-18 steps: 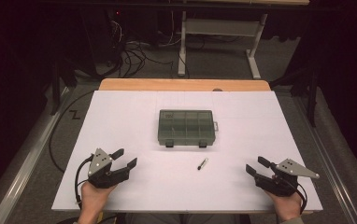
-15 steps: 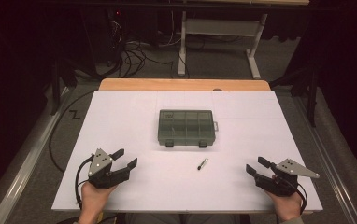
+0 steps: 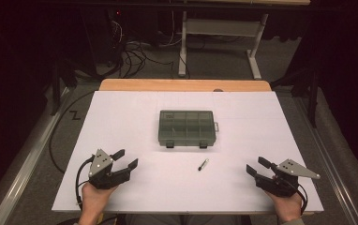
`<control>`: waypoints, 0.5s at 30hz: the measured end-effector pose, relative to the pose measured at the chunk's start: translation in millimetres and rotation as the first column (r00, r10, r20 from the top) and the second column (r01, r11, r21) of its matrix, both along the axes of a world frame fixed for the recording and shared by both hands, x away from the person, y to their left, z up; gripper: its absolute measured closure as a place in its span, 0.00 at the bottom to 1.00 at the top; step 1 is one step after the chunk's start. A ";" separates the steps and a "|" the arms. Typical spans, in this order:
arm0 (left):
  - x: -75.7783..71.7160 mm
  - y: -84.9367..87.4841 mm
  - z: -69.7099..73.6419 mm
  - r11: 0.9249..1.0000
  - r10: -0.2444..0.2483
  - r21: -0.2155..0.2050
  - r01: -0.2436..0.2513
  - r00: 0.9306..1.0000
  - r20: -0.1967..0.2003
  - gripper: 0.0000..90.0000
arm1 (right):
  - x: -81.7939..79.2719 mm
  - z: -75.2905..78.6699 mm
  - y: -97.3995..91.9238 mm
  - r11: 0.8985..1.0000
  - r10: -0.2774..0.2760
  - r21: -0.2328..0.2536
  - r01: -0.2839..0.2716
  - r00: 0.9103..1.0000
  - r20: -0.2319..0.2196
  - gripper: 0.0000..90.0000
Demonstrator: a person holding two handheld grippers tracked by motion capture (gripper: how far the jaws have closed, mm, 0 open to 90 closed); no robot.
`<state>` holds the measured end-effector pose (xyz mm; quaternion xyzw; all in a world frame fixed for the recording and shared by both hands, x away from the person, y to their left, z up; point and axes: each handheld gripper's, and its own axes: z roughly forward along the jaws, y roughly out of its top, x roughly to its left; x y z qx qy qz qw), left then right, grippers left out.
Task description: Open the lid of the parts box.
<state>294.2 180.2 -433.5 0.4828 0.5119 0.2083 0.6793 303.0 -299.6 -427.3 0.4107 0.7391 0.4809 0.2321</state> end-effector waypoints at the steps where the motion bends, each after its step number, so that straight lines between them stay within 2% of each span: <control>1: 0.4 -0.2 0.0 1.000 0.001 -0.001 -0.001 1.000 0.001 0.42 | 0.3 0.1 0.0 1.000 0.002 -0.001 -0.002 1.000 0.002 0.44; 15: 2.4 -3.0 -0.3 1.000 -0.005 0.005 0.005 1.000 0.006 0.42 | 3.6 0.8 3.4 1.000 0.010 0.014 -0.010 1.000 0.010 0.44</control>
